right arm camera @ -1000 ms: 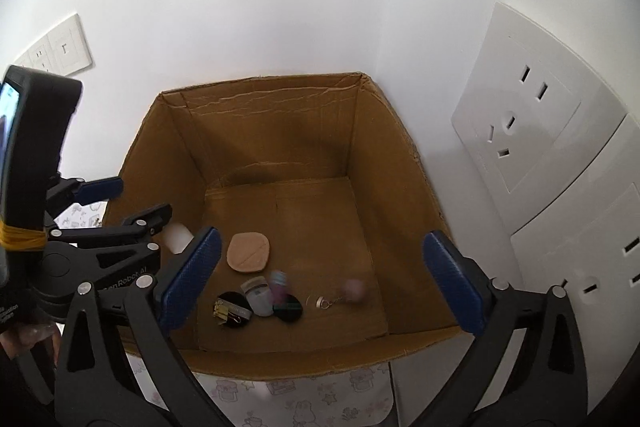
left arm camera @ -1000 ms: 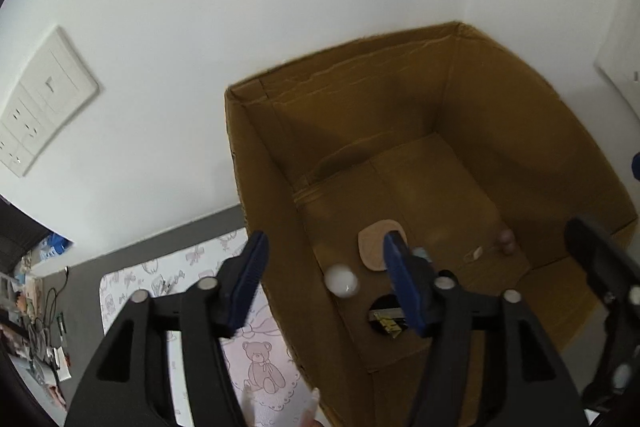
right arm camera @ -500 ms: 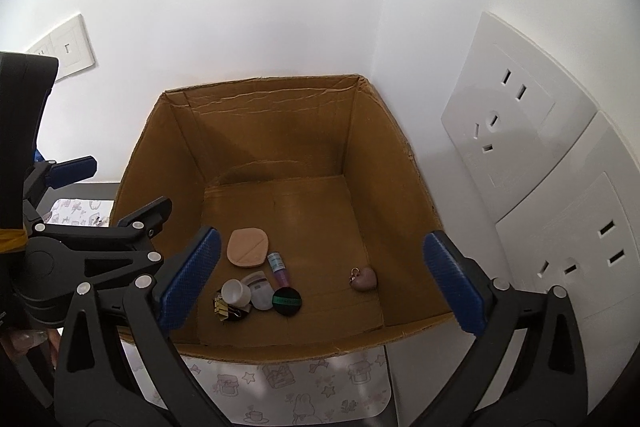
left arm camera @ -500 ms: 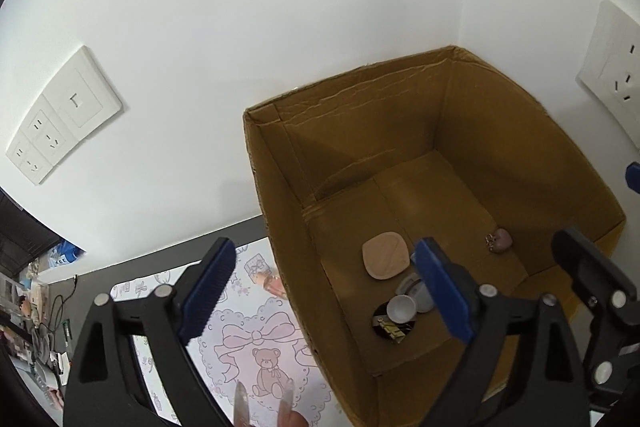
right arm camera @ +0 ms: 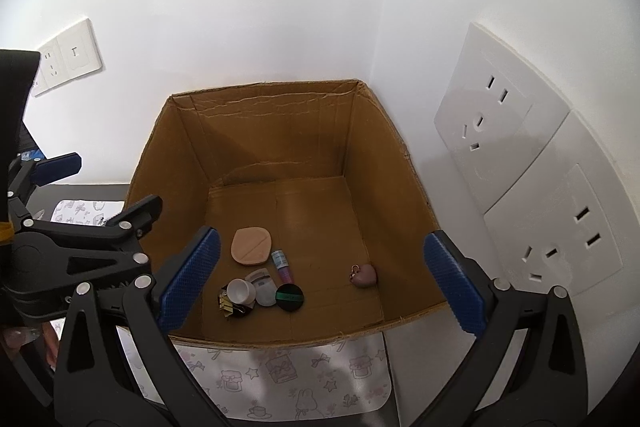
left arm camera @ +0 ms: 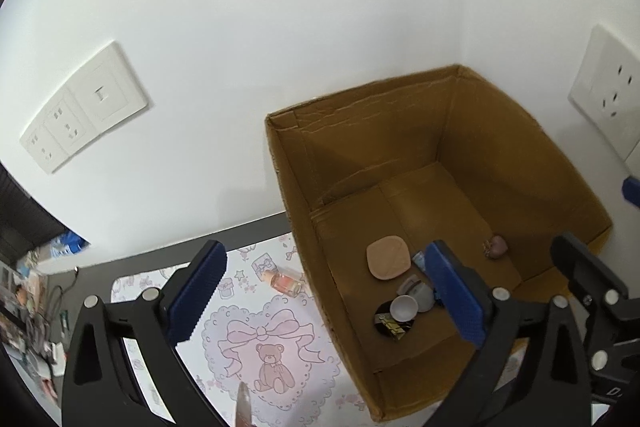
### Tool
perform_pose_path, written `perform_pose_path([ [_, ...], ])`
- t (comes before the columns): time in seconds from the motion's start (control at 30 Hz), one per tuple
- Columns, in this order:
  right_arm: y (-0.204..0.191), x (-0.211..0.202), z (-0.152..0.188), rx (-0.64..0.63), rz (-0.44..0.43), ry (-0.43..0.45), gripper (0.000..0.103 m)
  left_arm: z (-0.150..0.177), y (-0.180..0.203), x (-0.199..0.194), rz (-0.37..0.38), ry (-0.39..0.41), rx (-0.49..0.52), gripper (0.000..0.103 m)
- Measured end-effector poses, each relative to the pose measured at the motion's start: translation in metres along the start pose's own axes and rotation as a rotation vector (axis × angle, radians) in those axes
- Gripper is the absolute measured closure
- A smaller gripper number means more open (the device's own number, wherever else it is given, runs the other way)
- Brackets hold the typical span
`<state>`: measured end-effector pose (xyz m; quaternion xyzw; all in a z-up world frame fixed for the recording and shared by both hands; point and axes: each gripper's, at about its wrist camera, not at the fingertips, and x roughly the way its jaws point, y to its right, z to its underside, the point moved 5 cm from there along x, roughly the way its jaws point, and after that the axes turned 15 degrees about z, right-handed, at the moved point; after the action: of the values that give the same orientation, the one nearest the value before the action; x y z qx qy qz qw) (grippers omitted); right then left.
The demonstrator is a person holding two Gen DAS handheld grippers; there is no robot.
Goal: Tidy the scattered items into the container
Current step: 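Withdraw both tools from the box back over the mat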
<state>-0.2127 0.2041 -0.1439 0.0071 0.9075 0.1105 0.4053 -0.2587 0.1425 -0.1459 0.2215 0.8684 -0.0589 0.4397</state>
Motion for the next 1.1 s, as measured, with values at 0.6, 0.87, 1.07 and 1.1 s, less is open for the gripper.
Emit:
perform_pose_path([
  [0.6, -0.041, -0.048, -0.001, -0.019, -0.058, 0.069, 0.0, 0.031, -0.082, -0.058, -0.072, 0.045, -0.151, 0.004],
  [0.87, -0.094, -0.076, -0.002, -0.074, -0.102, 0.103, 0.0, 0.057, -0.144, -0.094, -0.137, 0.067, -0.224, 0.004],
  [1.07, -0.139, -0.1, 0.002, -0.113, -0.143, 0.119, 0.0, 0.077, -0.18, -0.119, -0.163, 0.071, -0.239, 0.004],
  [1.1, -0.144, -0.103, 0.002, -0.116, -0.147, 0.121, 0.0, 0.079, -0.185, -0.122, -0.166, 0.07, -0.236, 0.004],
])
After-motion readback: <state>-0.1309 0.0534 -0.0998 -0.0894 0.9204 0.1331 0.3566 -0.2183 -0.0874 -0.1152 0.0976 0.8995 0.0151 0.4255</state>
